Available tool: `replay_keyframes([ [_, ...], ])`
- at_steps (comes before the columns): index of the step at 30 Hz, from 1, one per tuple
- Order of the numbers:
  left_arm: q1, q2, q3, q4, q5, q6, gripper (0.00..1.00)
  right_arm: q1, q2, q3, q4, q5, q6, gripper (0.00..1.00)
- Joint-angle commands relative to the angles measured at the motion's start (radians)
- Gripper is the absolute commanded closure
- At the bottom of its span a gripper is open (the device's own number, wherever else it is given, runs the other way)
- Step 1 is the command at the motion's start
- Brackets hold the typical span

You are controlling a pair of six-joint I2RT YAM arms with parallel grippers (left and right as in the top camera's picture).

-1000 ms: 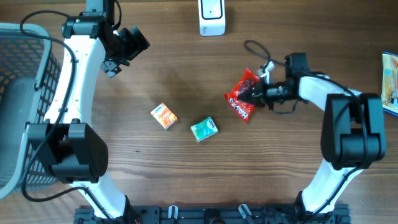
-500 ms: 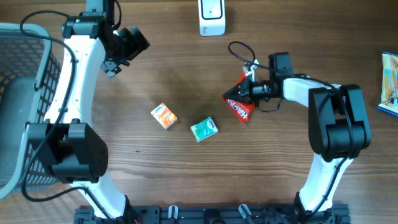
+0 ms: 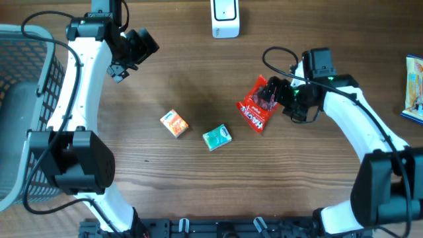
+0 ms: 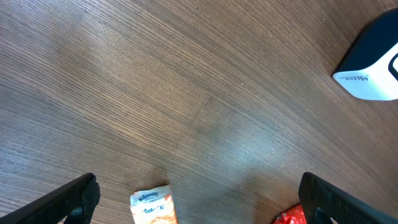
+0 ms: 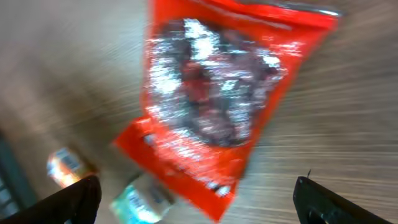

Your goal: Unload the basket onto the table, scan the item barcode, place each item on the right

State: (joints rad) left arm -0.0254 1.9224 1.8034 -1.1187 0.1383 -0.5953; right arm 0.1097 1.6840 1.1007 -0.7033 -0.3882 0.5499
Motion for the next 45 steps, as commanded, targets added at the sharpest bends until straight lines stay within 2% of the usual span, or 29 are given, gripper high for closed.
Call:
replay_keyframes([
  [1,0.000,-0.006,-0.003,0.000,-0.010,0.012,0.00,-0.002,0.065,-0.016,-0.005,0.110,0.032,0.00],
  [3,0.000,-0.006,-0.003,0.000,-0.010,0.012,0.00,-0.002,0.122,-0.016,-0.006,0.108,0.024,0.00],
  [5,0.000,-0.006,-0.003,0.000,-0.010,0.012,0.00,0.010,0.135,-0.016,-0.020,0.105,-0.057,0.00],
  [10,0.000,-0.006,-0.003,0.000,-0.010,0.012,0.00,0.071,-0.008,0.037,-0.093,0.148,-0.135,0.00],
  [14,0.000,-0.006,-0.003,0.000,-0.010,0.012,0.00,0.266,-0.079,0.052,-0.075,0.397,-0.160,0.00],
  [15,0.000,-0.006,-0.003,0.000,-0.010,0.012,0.00,0.385,-0.055,0.052,-0.060,0.541,-0.190,0.00],
  [19,0.000,-0.006,-0.003,0.000,-0.010,0.012,0.00,0.591,0.072,0.052,-0.035,0.854,-0.209,0.00],
  [25,0.000,-0.006,-0.003,0.000,-0.010,0.012,0.00,0.602,0.208,0.052,-0.019,1.126,-0.211,0.00],
  [32,0.000,-0.006,-0.003,0.000,-0.010,0.012,0.00,0.514,0.245,0.051,0.068,0.944,-0.210,0.01],
  [42,0.000,-0.006,-0.003,0.000,-0.010,0.012,0.00,0.477,0.285,0.002,0.200,0.945,-0.234,0.08],
  [43,0.000,-0.006,-0.003,0.000,-0.010,0.012,0.00,0.467,0.290,0.002,0.200,0.945,-0.233,0.11],
  [45,0.000,-0.006,-0.003,0.000,-0.010,0.012,0.00,0.446,0.293,0.002,0.206,0.944,-0.232,0.34],
])
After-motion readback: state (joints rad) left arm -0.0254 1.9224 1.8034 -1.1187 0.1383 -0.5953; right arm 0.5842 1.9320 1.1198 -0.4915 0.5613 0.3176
